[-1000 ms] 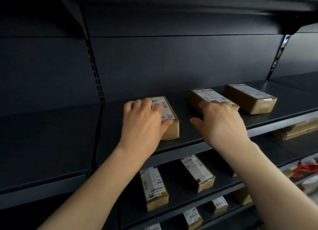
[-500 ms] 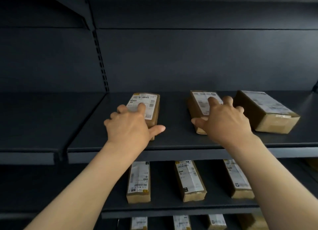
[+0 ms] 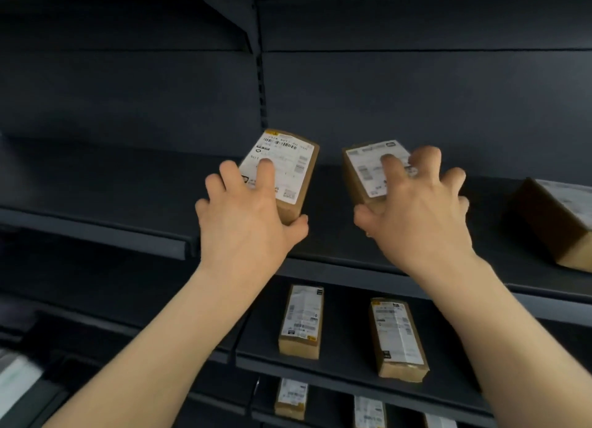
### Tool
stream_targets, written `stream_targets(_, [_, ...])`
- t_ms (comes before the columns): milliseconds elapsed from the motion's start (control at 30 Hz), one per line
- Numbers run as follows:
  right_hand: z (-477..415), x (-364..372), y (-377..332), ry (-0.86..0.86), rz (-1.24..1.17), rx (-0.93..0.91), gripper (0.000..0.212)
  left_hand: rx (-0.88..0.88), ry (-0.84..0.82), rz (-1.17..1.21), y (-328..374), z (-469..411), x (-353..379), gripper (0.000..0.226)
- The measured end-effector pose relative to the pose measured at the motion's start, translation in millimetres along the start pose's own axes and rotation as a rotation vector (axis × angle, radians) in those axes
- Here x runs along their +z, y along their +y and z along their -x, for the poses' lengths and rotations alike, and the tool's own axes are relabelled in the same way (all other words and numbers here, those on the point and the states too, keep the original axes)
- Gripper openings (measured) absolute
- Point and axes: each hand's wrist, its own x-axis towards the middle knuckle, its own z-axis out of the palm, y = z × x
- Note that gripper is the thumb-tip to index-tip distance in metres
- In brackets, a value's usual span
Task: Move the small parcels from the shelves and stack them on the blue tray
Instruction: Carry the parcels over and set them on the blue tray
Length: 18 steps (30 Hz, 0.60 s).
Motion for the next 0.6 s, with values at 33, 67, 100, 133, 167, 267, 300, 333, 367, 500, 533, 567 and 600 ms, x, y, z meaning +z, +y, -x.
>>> stream_targets(33, [2.6, -1.5, -14.8, -0.007, -0.025, -0.037, 0.064, -0.02, 0.02, -0.015, -13.1, 3.2, -5.8, 0.085])
stream_targets(67, [6.4, -1.8, -30.6, -0.013, -0.045, -0.082, 0.064, -0.046, 0.021, -0.033, -27.3, 6.9, -11.6, 0.085])
stream_targets(100, [11.0, -0.7, -50.2, -0.015, -0.059, -0.136, 0.065, -0.077, 0.02, -0.053, -45.7, 11.7, -18.3, 0.085])
stream_targets(133, [15.7, 0.3, -68.0, -0.014, -0.07, -0.183, 0.065, -0.102, 0.025, -0.069, -62.5, 16.2, -24.0, 0.084])
stream_targets(167, [20.6, 0.5, -85.5, -0.012, -0.085, -0.221, 0.065, -0.124, 0.034, -0.084, -78.9, 20.6, -29.6, 0.084])
stream_targets(267, [40.5, 0.9, -149.9, -0.016, -0.14, -0.346, 0.064, -0.22, 0.08, -0.138, -140.5, 41.6, -52.1, 0.081])
stream_targets(300, [47.9, 0.7, -171.4, -0.017, -0.156, -0.389, 0.063, -0.259, 0.085, -0.152, -161.1, 48.9, -60.2, 0.08])
stream_targets(333, [55.5, 0.3, -192.6, -0.014, -0.17, -0.431, 0.061, -0.298, 0.087, -0.161, -181.1, 56.6, -68.2, 0.079])
stream_targets(367, [63.7, 0.1, -213.9, -0.01, -0.184, -0.469, 0.06, -0.333, 0.091, -0.168, -201.2, 64.6, -76.6, 0.079])
stream_targets(500, [95.6, 0.2, -289.1, 0.004, -0.239, -0.579, 0.053, -0.425, 0.1, -0.215, -269.4, 95.9, -104.9, 0.08])
stream_targets(533, [103.3, 0.2, -306.3, 0.009, -0.247, -0.604, 0.053, -0.445, 0.105, -0.234, -285.1, 103.6, -111.5, 0.08])
stream_targets(567, [111.1, 0.1, -322.9, 0.009, -0.256, -0.631, 0.052, -0.467, 0.11, -0.254, -300.4, 111.4, -118.1, 0.08])
stream_targets(600, [118.5, -0.1, -338.7, 0.008, -0.267, -0.658, 0.053, -0.49, 0.115, -0.273, -314.6, 119.0, -124.7, 0.08])
